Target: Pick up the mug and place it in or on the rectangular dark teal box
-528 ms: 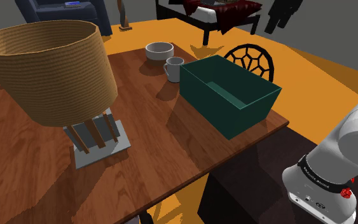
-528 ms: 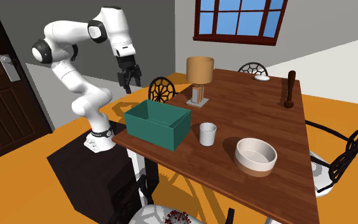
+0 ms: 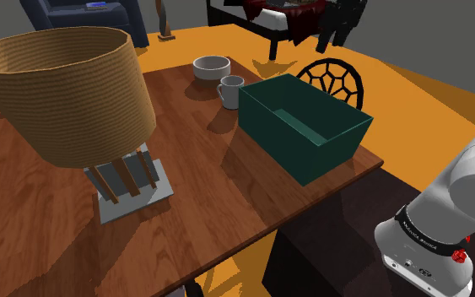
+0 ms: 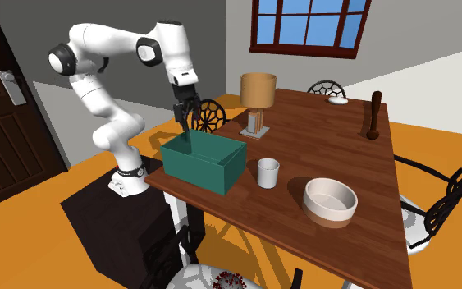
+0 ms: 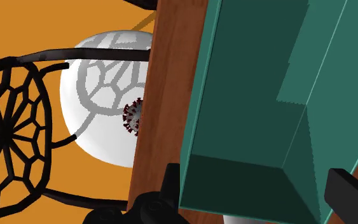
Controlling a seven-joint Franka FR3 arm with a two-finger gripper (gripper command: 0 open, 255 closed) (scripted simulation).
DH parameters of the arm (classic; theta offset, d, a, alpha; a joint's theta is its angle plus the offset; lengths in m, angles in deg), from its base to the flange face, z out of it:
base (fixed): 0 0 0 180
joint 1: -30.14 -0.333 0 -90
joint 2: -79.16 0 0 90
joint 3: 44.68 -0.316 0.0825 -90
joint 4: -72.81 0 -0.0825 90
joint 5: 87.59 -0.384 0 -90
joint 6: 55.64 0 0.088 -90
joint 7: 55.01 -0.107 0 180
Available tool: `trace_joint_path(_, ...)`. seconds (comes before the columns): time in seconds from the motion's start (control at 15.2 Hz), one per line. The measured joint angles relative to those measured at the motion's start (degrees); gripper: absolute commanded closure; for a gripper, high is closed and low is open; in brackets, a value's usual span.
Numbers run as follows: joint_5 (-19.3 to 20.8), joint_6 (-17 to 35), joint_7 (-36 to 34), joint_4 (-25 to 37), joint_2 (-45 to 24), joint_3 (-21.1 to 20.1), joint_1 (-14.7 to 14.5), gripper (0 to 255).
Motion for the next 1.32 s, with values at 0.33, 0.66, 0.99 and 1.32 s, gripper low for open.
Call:
trace_joint_path(0.33, -1.03, 5.27, -2.58, 4.08, -10.37, -1.16, -0.49, 0)
trace_joint_path(0.66, -1.75, 8.44, -4.83, 11.16, -21.58, -1.91, -0.86, 0)
trace_joint_path(0.99, -2.24, 10.73, -6.85, 19.27, -32.96, -2.39, -1.17, 0)
trace_joint_path(1.32, -2.59, 11.17, -8.94, 29.74, -44.80, -2.74, -1.58, 0)
